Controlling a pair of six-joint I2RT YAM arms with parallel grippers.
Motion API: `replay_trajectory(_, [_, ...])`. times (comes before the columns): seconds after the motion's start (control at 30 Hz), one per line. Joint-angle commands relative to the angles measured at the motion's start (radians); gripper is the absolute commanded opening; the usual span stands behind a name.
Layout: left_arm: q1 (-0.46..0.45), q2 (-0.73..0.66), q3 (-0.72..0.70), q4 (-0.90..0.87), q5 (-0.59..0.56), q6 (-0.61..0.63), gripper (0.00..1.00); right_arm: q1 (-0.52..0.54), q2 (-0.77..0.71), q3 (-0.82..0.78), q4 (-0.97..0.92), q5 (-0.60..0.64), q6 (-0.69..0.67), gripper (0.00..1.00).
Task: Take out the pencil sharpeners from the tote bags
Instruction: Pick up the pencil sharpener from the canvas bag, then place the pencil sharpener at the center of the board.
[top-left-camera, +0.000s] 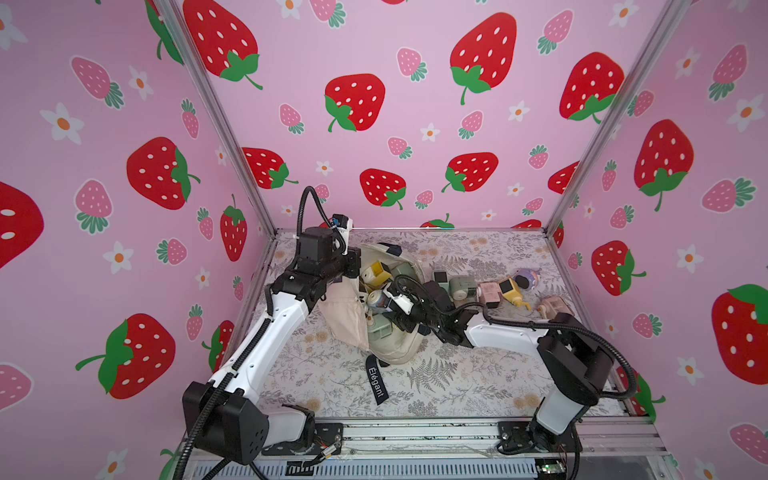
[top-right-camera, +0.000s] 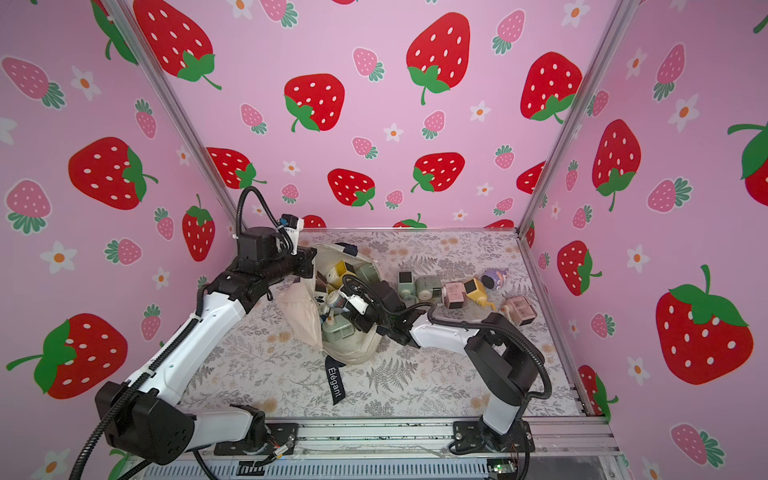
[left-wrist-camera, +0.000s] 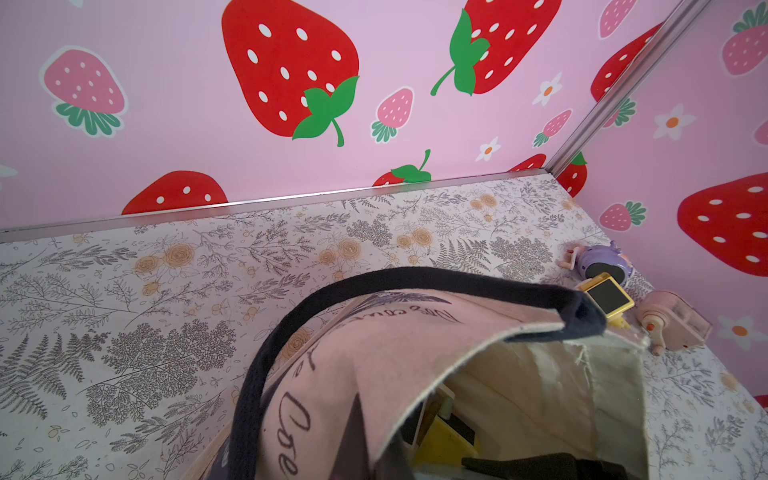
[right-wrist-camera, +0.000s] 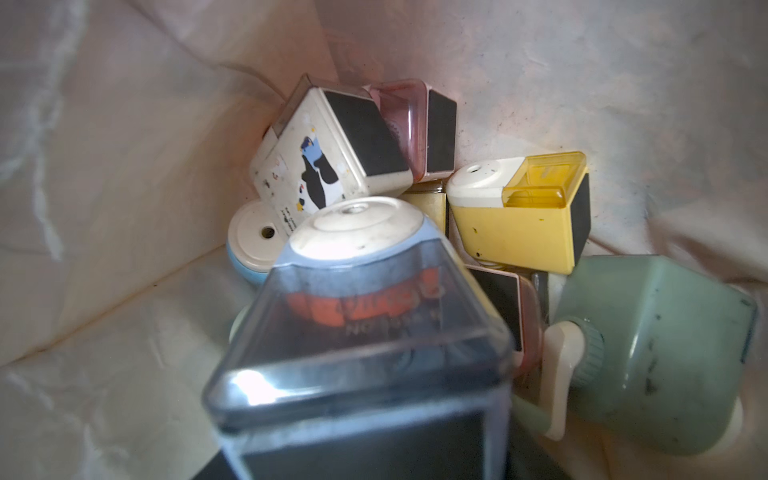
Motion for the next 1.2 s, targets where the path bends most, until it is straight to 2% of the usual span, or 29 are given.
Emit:
replay_trajectory(0.0, [-0.002, 0.011, 0.059, 0.040, 0.031, 0.006, 0.00, 0.008, -0.070, -0.009, 0.033, -0.027, 0.036, 0.59])
replay_trajectory(0.2, [-0.003, 0.006, 0.056, 0.039, 0.027, 0.008, 0.00, 0.007, -0.176, -0.080, 0.031, -0.047, 0.046, 0.59])
replay_trajectory(0.73, [-0.002, 0.009, 0.057, 0.040, 0.029, 0.005, 0.00, 0.007, -0.570, -0.311, 0.004, -0.063, 0.048, 0.58])
replay_trajectory(1.03, [-0.003, 0.012, 0.059, 0.039, 0.028, 0.006, 0.00, 0.007, -0.937, -0.477, -0.119, 0.105, 0.053, 0.58])
replay_trajectory(1.17, [-0.003, 0.015, 0.062, 0.035, 0.029, 0.005, 0.00, 0.007, -1.054, -0.546, -0.123, 0.203, 0.074, 0.56])
